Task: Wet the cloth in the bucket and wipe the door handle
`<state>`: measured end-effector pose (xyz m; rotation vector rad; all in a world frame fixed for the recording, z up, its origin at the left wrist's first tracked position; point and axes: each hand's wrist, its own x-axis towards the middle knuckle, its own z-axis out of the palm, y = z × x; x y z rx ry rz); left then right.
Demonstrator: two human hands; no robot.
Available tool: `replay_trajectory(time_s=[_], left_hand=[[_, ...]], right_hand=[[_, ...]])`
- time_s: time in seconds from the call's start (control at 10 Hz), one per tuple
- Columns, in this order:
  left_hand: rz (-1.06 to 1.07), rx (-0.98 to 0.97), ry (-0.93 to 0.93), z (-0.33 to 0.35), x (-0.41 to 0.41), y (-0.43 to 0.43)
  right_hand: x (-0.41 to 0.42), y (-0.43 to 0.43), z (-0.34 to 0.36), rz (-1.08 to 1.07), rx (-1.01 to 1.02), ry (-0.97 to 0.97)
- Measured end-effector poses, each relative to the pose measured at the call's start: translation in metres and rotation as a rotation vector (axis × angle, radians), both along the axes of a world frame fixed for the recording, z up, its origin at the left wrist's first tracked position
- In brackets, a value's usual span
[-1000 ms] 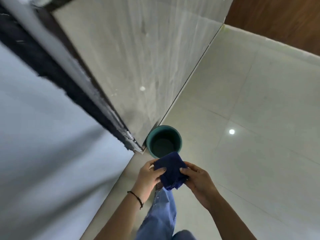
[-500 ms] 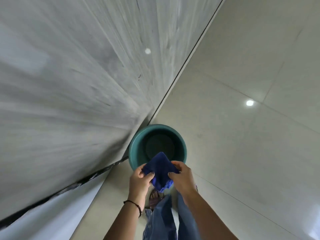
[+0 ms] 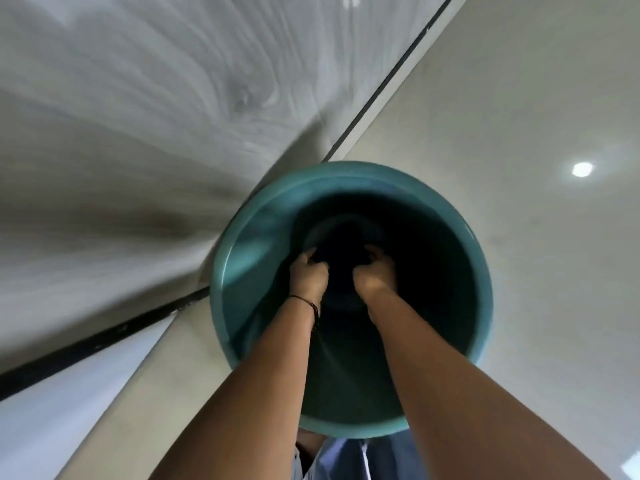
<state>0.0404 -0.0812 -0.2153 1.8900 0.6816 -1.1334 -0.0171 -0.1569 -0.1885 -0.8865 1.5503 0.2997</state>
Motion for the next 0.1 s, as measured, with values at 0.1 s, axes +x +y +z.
replay_trajectory(time_s=[0.1], left_hand=[[-0.018, -0.008, -0.008, 0.0002, 0.0002, 0.0048]], right_hand=[[-0.0014, 0.0005, -0.0001, 0.052, -0.006, 0.075]])
